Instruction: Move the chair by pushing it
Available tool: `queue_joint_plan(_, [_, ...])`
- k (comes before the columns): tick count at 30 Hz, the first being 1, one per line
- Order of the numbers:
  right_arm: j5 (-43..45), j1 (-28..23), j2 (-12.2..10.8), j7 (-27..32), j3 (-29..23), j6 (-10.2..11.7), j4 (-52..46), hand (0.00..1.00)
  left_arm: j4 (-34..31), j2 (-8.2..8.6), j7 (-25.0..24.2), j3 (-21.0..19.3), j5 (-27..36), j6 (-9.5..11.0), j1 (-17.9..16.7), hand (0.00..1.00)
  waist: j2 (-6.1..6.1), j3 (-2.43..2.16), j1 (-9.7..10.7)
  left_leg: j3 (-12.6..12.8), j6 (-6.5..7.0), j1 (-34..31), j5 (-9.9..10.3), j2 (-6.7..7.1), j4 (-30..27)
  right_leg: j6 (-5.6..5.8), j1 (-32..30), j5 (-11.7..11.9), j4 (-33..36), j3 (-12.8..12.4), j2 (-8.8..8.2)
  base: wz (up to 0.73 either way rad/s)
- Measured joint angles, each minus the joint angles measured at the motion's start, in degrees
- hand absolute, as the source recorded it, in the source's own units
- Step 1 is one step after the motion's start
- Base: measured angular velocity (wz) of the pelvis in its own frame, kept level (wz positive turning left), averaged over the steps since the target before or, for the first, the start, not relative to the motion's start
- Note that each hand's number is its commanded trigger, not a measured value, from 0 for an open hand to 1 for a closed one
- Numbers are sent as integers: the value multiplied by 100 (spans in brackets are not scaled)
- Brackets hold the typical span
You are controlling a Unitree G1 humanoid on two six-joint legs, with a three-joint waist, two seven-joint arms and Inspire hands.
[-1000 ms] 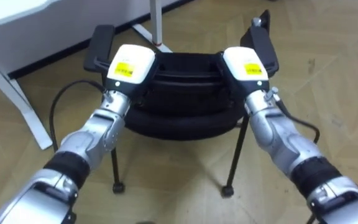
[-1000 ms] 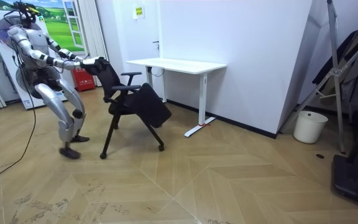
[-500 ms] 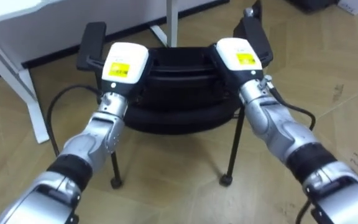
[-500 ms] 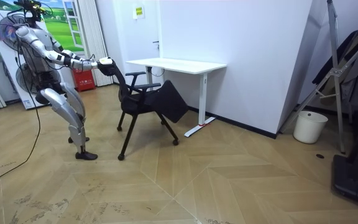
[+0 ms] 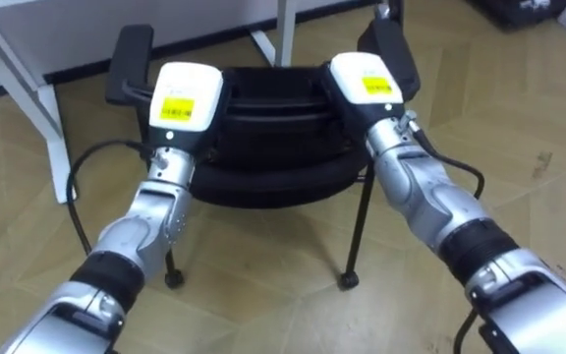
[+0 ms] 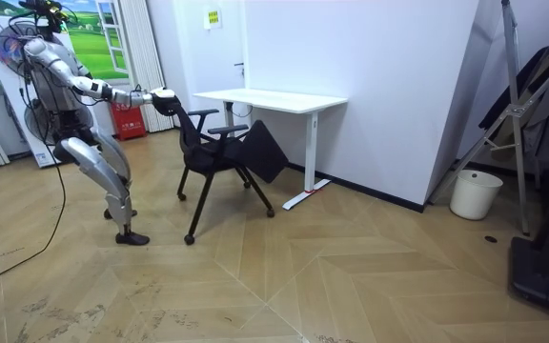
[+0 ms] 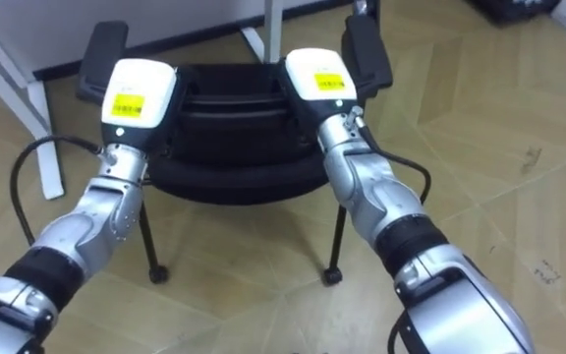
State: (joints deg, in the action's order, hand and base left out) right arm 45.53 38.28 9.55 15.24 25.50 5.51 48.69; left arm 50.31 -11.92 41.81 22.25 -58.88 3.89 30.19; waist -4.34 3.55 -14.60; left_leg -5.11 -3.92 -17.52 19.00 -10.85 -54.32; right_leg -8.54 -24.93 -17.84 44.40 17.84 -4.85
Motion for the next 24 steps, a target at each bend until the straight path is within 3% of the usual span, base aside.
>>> queue_joint_plan(1, [4, -54, 1, -21, 12, 9, 9, 100, -17, 15, 10, 34, 17, -23, -71, 100, 48, 9, 1, -27, 23, -162, -286, 4, -416, -3, 86, -103, 95, 27, -31, 27])
queue_joint_plan(4, [96, -131, 12, -36, 12, 33, 13, 100, 39, 118, -9, 36, 102, -49, -129, 100, 124, 23, 33, -44, 56, -494, -872, 62, -949, -20, 235, -268, 241, 156, -178, 35])
queue_joint_plan(5, [96, -135, 16, -36, 20, 40, 15, 100, 56, 137, -9, 41, 115, -53, -119, 100, 133, 39, 43, -34, 36, -516, -883, 93, -944, -22, 278, -280, 241, 172, -188, 34])
queue_joint_plan(7, [96, -139, 28, -36, 22, 84, 82, 100, 80, 188, -17, 54, 160, -75, -142, 100, 162, 81, 41, -9, 77, -661, -763, 363, -890, -42, 365, -335, 250, 230, -267, 24])
queue_joint_plan(8, [96, -128, 34, -31, 27, 92, 92, 100, 60, 202, -21, 92, 216, -89, -133, 100, 168, 103, 59, 23, 66, -734, -737, 417, -846, -36, 378, -344, 250, 264, -292, 19])
queue_joint_plan(10, [99, -100, 55, -7, 50, 101, 109, 100, 31, 168, -67, 197, 438, -123, -112, 100, 167, 140, 68, 307, 116, -971, -685, 684, -284, -27, 369, -352, 251, 309, -353, 14])
queue_joint_plan(11, [93, -101, 72, 10, 66, 103, 106, 100, 29, 174, -79, 219, 472, -136, -102, 100, 165, 140, 81, 334, 112, -1015, -682, 778, -63, -9, 371, -367, 250, 348, -389, 20])
queue_joint_plan(12, [47, -100, 102, 18, 91, 105, 88, 100, 10, 182, -83, 282, 537, -152, -77, 100, 160, 136, 136, 360, 111, -1093, -683, 933, 446, 30, 368, -389, 250, 402, -418, 23])
queue_joint_plan(15, [-4, -119, 117, 25, 103, 128, 117, 100, 21, 173, -78, 353, 537, -162, -89, 100, 131, 99, 149, 427, 167, -1130, -744, 1140, 1437, 129, 383, -441, 252, 413, -419, 8])
queue_joint_plan(16, [-34, -132, 114, 25, 143, 130, 145, 100, 20, 151, -79, 371, 537, -172, -115, 100, 139, 38, 146, 423, 188, -1128, -760, 1169, 1512, 246, 377, -503, 233, 411, -432, 4])
queue_joint_plan(18, [-44, -153, 122, 26, 150, 130, 150, 100, 26, 133, -124, 389, 537, -174, -100, 100, 89, 7, 211, 429, 185, -1089, -835, 1272, 1659, 309, 388, -537, 232, 411, -505, 27])
queue_joint_plan(19, [-64, -178, 119, 29, 150, 128, 150, 100, 30, 123, -155, 402, 537, -168, -97, 100, 39, 0, 248, 429, 230, -1044, -923, 1290, 1764, 317, 403, -533, 232, 387, -529, 29])
queue_joint_plan(24, [-134, -237, 84, 44, 193, 117, 171, 100, -88, 40, -210, 454, 525, -159, -171, 100, -74, -2, 189, 445, 267, -891, -958, 1362, 1864, 352, 498, -536, 223, 313, -558, 3])
